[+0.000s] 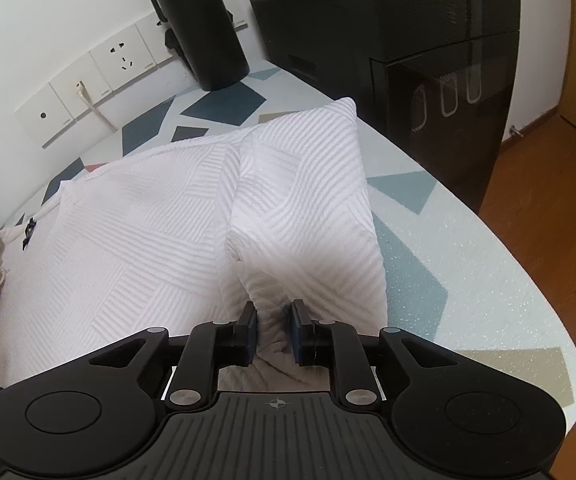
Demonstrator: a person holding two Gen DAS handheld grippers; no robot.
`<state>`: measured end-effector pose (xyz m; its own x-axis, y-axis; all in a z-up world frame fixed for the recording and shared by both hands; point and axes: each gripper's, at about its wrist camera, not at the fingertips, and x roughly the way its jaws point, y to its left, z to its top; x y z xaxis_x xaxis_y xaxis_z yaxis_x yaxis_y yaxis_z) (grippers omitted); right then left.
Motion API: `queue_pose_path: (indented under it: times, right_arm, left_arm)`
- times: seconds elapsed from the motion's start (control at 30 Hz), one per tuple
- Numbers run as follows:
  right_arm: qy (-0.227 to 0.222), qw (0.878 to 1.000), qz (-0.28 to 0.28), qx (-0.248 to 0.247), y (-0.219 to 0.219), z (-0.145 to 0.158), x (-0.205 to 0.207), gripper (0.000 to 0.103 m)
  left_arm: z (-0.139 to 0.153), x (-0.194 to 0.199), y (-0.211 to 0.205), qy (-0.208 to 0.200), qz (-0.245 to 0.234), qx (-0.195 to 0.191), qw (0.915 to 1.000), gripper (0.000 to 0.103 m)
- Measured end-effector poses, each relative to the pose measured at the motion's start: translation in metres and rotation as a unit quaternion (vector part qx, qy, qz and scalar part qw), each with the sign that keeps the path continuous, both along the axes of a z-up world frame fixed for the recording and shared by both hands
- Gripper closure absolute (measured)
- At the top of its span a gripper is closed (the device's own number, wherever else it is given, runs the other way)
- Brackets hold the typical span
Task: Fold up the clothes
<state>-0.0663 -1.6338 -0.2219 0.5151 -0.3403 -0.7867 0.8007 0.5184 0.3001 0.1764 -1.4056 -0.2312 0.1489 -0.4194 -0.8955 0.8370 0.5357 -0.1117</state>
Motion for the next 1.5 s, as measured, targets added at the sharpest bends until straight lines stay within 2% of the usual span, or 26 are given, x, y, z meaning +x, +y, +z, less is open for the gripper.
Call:
queue_pose_path:
  times: [0.13, 0.3, 0.47, 0.53, 0.6, 0.73, 0.87, 0.97, 1.07, 1.23, 1.33, 1.4, 1.5]
  right_arm:
    - [-0.013, 1.000, -0.005, 0.004, 0.000, -0.001, -0.004, 0.085]
    - [-0.035, 0.999, -0.010, 0.019, -0.004, -0.002, -0.012, 0.085]
    - [-0.068, 0.997, -0.025, 0.033, -0.008, 0.004, -0.016, 0.084]
    - [-0.085, 0.995, -0.028, 0.031, -0.009, 0.010, -0.016, 0.085]
    - [-0.098, 0.995, -0.025, 0.027, -0.009, 0.017, -0.014, 0.085]
    - [-0.085, 0.996, -0.017, 0.020, -0.009, 0.017, -0.005, 0.087]
    - [-0.067, 0.998, -0.011, 0.012, -0.006, 0.014, 0.000, 0.087]
    - [-0.051, 0.999, -0.009, 0.006, 0.000, 0.009, 0.000, 0.083]
    - [-0.037, 0.999, -0.002, -0.003, 0.005, 0.009, 0.000, 0.073]
    - [-0.019, 1.000, -0.002, -0.018, 0.007, 0.013, -0.002, 0.071]
    - [-0.013, 1.000, 0.000, -0.028, 0.004, 0.018, -0.001, 0.066]
    - [-0.004, 0.999, 0.008, -0.035, 0.002, 0.020, 0.004, 0.060]
    - [0.016, 0.998, 0.034, -0.048, 0.001, 0.021, 0.018, 0.059]
  left_arm:
    - [-0.002, -0.008, -0.005, -0.025, -0.009, 0.022, 0.9994, 0.000]
    - [-0.003, -0.007, -0.009, -0.026, 0.001, 0.032, 0.9991, 0.000]
    - [-0.002, -0.002, -0.006, -0.010, 0.004, 0.025, 0.9996, 0.001]
    - [0.002, 0.008, -0.001, 0.008, 0.020, 0.014, 0.9997, 0.002]
    - [0.010, 0.017, 0.004, 0.008, 0.045, 0.000, 0.9990, 0.005]
    - [0.032, 0.036, 0.014, -0.021, 0.073, -0.027, 0.9968, 0.005]
    - [0.041, 0.056, 0.028, -0.030, 0.105, -0.039, 0.9933, 0.005]
    - [0.037, 0.067, 0.038, -0.021, 0.129, -0.035, 0.9908, 0.005]
    - [0.031, 0.072, 0.049, -0.008, 0.146, -0.037, 0.9885, 0.005]
    - [0.023, 0.077, 0.064, -0.003, 0.160, -0.043, 0.9861, 0.013]
    - [0.024, 0.082, 0.075, 0.001, 0.172, -0.055, 0.9835, 0.013]
    - [0.024, 0.085, 0.082, -0.003, 0.179, -0.060, 0.9820, 0.013]
    - [0.024, 0.090, 0.094, -0.019, 0.184, -0.060, 0.9810, 0.013]
